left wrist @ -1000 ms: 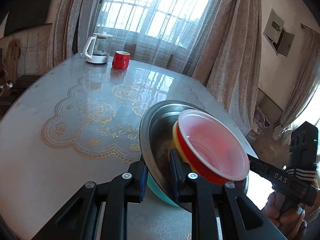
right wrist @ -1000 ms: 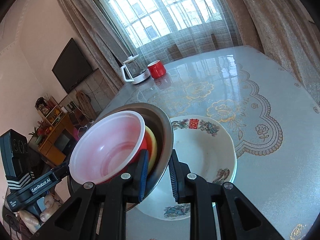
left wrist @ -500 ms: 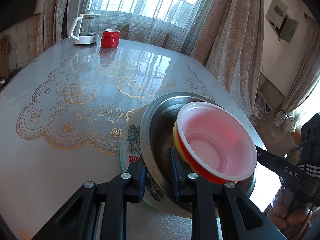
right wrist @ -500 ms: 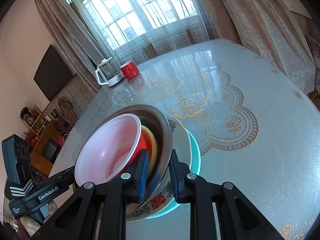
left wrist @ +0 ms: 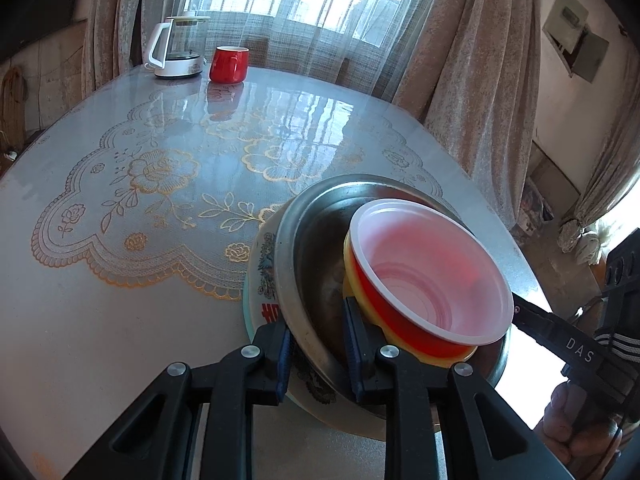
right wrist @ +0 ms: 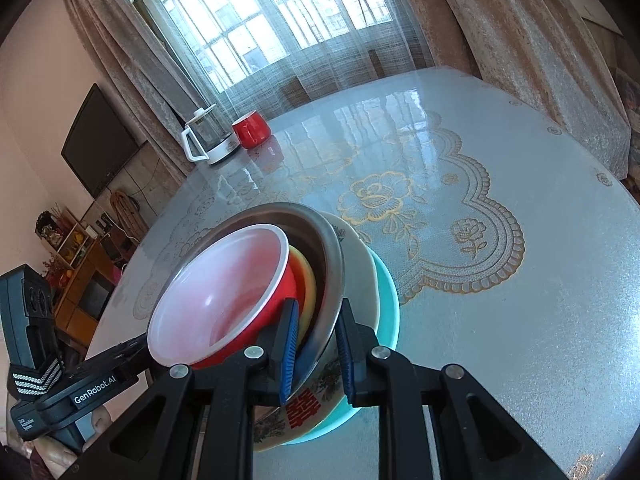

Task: Organize plates and bowls
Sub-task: 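Carry the basin with the right tool onto the double-happiness plate stack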

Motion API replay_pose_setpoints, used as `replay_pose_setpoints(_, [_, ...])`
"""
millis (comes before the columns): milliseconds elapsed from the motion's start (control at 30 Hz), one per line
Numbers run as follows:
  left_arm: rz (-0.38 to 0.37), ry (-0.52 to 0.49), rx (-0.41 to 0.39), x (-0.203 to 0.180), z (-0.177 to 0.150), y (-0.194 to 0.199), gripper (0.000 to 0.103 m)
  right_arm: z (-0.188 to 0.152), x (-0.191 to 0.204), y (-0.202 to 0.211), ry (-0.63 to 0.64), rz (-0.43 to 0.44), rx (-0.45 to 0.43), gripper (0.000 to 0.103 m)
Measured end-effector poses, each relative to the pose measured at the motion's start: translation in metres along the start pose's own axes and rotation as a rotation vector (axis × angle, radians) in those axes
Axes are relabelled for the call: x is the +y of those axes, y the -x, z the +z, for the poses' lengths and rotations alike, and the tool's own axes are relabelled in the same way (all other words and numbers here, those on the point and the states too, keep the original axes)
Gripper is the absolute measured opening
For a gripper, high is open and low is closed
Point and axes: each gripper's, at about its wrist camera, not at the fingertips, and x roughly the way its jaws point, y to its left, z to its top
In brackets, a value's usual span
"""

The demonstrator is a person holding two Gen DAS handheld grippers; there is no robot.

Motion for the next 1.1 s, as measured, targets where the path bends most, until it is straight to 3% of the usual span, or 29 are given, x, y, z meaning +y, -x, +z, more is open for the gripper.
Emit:
replay_pose_setpoints(600, [0.026,-0.018,-0.009,-0.008,-0.006,0.008,0.026,-0.002,-0.001,0.005,-0.013,-0.006,-0.007,0.02])
replay_pose_setpoints(1100, [0.025,-0.016,-0.016,-0.008,-0.007,0.012,0.028,0.007,0.01,0.025,0.022,-0.002,-0.079,0.02])
